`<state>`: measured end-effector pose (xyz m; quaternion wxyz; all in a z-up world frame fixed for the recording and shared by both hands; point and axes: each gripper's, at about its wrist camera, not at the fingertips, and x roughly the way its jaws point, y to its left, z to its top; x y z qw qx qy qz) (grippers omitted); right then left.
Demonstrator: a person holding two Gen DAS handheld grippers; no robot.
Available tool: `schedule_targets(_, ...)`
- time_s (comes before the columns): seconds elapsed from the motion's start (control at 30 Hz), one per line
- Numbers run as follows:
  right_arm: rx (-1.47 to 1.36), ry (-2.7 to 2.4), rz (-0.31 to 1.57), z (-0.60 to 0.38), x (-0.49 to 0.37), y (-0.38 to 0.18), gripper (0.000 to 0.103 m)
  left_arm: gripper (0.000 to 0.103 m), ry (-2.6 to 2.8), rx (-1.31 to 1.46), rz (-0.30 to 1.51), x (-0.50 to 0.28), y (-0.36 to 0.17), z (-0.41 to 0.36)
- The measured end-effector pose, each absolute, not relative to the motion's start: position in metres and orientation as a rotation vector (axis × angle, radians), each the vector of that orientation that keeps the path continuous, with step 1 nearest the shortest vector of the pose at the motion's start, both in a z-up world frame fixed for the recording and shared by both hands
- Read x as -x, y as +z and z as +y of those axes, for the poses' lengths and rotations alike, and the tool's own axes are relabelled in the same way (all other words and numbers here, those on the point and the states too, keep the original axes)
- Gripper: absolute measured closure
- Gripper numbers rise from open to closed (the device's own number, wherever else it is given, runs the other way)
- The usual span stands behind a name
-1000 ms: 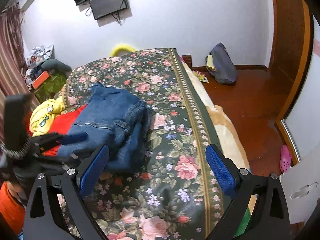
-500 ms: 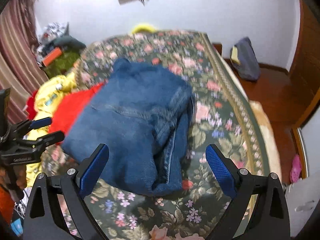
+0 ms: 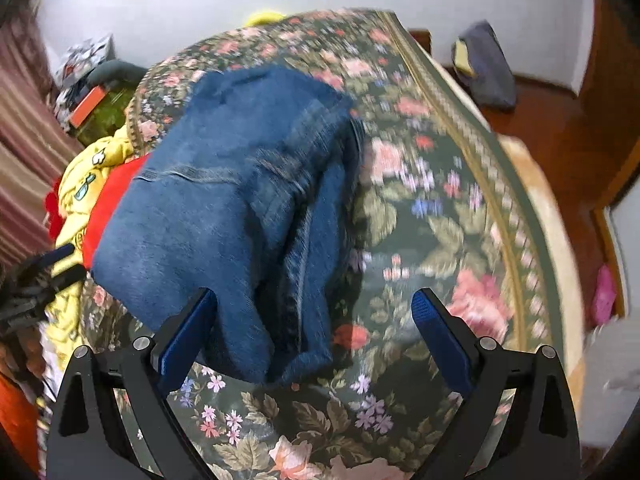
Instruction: Fold large clothes
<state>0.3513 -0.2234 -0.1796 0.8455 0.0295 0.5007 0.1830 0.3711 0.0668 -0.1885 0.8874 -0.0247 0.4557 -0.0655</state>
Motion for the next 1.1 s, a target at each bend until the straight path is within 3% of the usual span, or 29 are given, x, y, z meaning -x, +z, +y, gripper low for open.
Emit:
schedule_targets(0.27,-0.102,0.460,1.003,-0.211,-0.385,-0.159,0.006,0.017,-0.157,0.078,0.938,-0.420,-0.170,0.072)
schedule_targets(0.8,-0.355,0.577,1.306,-0.215,-0.459,-0.248,0.006,0.016,-0.425,0.557,1.232,-0.526,-0.271,0.078)
schedule_targets(1.1,-0.333,0.632,1.267,-0.198,-0.468,-0.247,0.006,0.015,-0.454,0.596,1.240,-0.543,-0.283,0.068)
